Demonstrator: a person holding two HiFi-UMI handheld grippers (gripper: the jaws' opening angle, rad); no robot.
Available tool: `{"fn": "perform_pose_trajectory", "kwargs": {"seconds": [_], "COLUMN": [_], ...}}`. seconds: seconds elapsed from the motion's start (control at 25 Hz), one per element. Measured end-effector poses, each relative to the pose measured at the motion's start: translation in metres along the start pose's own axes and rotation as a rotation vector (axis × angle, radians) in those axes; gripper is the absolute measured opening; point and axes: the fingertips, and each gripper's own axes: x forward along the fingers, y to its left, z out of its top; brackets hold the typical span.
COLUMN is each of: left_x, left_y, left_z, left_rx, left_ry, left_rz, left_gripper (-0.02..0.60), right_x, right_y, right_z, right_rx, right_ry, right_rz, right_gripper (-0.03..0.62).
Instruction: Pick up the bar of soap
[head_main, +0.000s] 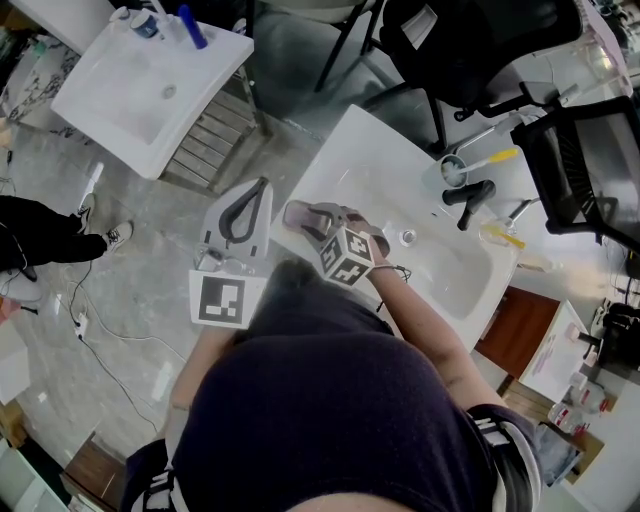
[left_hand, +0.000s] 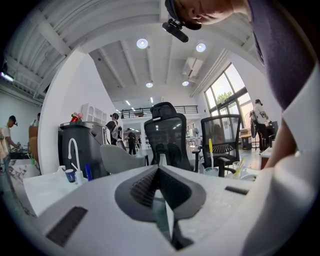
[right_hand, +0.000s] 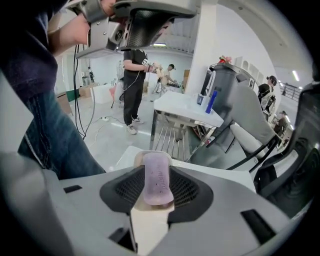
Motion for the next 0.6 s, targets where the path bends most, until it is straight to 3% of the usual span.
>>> {"fn": "perform_pose_trajectory", "kwargs": {"seconds": [0.6], "left_x": [-0.005], "left_y": [0.008], "left_z": [-0.008], "left_rx": [-0.007], "left_ry": [0.016], "left_rz": [0.026], "left_gripper": [-0.005], "right_x": [0.02], "right_y": [0.004], "right_z": [-0.01], "right_rx": [-0.043], "right_ry": [0.228], "right_rz": [0.086], "right_gripper": [0.187]}}
